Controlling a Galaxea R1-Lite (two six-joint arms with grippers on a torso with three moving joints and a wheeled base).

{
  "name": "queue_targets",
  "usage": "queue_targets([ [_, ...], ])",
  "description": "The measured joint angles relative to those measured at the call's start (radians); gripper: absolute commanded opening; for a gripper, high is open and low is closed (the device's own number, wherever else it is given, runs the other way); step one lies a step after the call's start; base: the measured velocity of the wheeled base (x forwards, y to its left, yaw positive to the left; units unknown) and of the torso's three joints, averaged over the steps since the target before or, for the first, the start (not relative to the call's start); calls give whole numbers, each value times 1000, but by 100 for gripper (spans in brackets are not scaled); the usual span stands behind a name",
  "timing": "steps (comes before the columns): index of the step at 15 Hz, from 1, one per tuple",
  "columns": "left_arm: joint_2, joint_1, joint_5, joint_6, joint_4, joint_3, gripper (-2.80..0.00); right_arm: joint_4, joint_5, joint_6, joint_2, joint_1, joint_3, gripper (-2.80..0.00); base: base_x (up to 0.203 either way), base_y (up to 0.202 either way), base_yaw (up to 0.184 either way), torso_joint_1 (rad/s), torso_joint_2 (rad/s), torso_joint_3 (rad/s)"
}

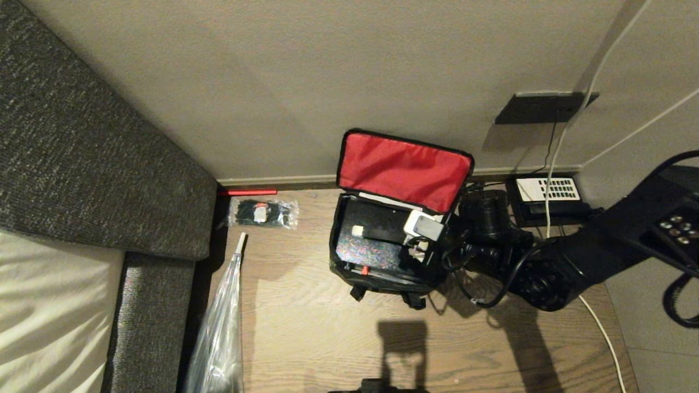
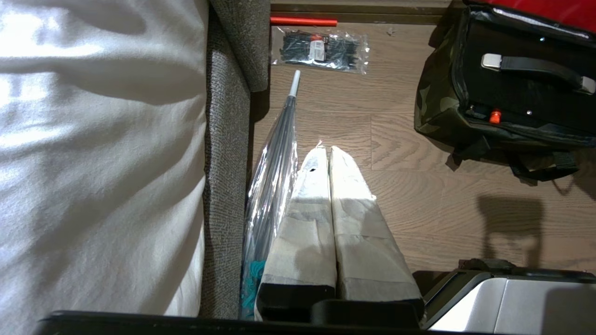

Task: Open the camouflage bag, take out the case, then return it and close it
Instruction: Close the top of the storage box

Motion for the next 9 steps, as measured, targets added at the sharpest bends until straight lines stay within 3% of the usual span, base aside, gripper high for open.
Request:
queue_targets([
  [3,-3,0,0,0,0,0,-280,49,-72,111,-168,-16,141,-280,0,0,0,0,0,0],
  [6,-11,0,0,0,0,0,-280,117,-144,369,-289,-29,275,-280,0,0,0,0,0,0],
  [9,-19,0,0,0,0,0,-280,188,-145,576,-387,-75,346,-280,0,0,0,0,0,0],
])
